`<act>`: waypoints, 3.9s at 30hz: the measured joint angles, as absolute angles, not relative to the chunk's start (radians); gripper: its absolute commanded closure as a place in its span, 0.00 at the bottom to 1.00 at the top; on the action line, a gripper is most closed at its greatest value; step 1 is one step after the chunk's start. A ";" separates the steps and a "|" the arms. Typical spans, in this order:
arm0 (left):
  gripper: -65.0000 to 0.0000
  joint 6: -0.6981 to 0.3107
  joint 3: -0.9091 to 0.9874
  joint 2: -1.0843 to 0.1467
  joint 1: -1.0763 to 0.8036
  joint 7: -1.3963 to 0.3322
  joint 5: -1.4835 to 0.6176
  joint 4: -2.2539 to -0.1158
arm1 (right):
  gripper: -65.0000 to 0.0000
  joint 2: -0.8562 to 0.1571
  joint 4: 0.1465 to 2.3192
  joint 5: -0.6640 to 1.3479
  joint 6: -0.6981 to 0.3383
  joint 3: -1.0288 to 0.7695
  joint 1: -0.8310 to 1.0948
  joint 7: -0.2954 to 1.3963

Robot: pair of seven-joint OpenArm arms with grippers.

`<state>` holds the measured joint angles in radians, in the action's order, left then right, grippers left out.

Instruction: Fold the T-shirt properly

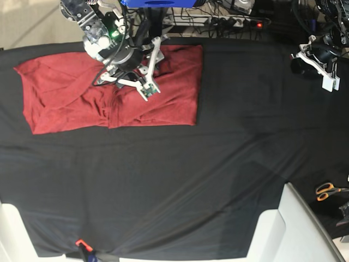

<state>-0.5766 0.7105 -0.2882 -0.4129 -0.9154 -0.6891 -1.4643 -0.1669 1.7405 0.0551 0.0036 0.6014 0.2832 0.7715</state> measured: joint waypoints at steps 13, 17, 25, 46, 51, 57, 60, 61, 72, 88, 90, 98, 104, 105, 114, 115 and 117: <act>1.00 -0.577 0.710 -0.288 -0.413 -0.915 -0.689 -1.464 | 0.64 -0.134 1.719 0.064 0.001 0.596 0.236 0.770; 1.00 -0.577 0.710 -0.288 -0.413 -0.915 -0.689 -1.464 | 0.95 -0.141 1.675 0.066 0.002 0.596 0.237 0.776; 1.00 -0.577 0.710 -0.287 -0.413 -0.915 -0.689 -1.464 | 0.99 -0.139 1.724 0.067 0.002 0.578 0.266 0.774; 1.00 -0.577 0.711 -0.288 -0.405 -0.916 -0.689 -1.463 | 0.99 -0.146 1.843 0.066 0.001 0.346 0.411 0.771; 1.00 -0.577 0.711 -0.288 -0.405 -0.915 -0.689 -1.463 | 0.99 -0.145 1.841 0.066 0.001 0.346 0.410 0.771; 1.00 -0.577 0.711 -0.288 -0.405 -0.916 -0.689 -1.463 | 0.99 -0.132 1.834 0.067 -0.001 0.295 0.410 0.766; 1.00 -0.577 0.711 -0.289 -0.405 -0.915 -0.689 -1.463 | 0.99 -0.135 1.796 0.062 0.004 0.265 0.406 0.764; 1.00 -0.577 0.711 -0.288 -0.405 -0.915 -0.689 -1.463 | 0.99 -0.137 1.784 0.063 0.004 0.258 0.406 0.764; 1.00 -0.577 0.710 -0.288 -0.405 -0.915 -0.689 -1.463 | 0.99 -0.109 1.772 0.064 0.002 0.256 0.411 0.767; 1.00 -0.577 0.710 -0.288 -0.405 -0.915 -0.689 -1.463 | 0.55 -0.028 1.774 0.067 0.001 0.137 0.444 0.772; 1.00 -0.577 0.710 -0.288 -0.405 -0.916 -0.689 -1.463 | 0.55 0.007 1.774 0.063 0.004 0.076 0.441 0.768; 1.00 -0.577 0.710 -0.289 -0.405 -0.915 -0.689 -1.463 | 0.75 -0.016 1.888 0.048 -0.028 0.128 0.492 0.646; 1.00 -0.577 0.710 -0.288 -0.405 -0.915 -0.689 -1.462 | 0.98 -0.089 1.890 0.054 -0.089 0.343 0.474 0.646; 1.00 -0.577 0.710 -0.289 -0.405 -0.916 -0.689 -1.462 | 0.99 -0.088 1.888 0.056 -0.091 0.366 0.468 0.647; 1.00 -0.577 0.710 -0.288 -0.405 -0.916 -0.689 -1.462 | 0.99 -0.079 1.647 0.062 -0.098 0.352 0.363 0.642; 1.00 -0.577 0.710 -0.288 -0.405 -0.915 -0.689 -1.462 | 0.99 -0.076 1.647 0.072 -0.100 0.325 0.363 0.642; 1.00 -0.577 0.710 -0.289 -0.406 -0.916 -0.689 -1.462 | 0.99 -0.051 1.644 0.069 -0.094 0.248 0.359 0.638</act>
<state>-0.5766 0.7097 -0.2886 -0.4057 -0.9157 -0.6888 -1.4620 -0.0509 1.6444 0.0692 -0.0944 0.2481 0.3592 0.6376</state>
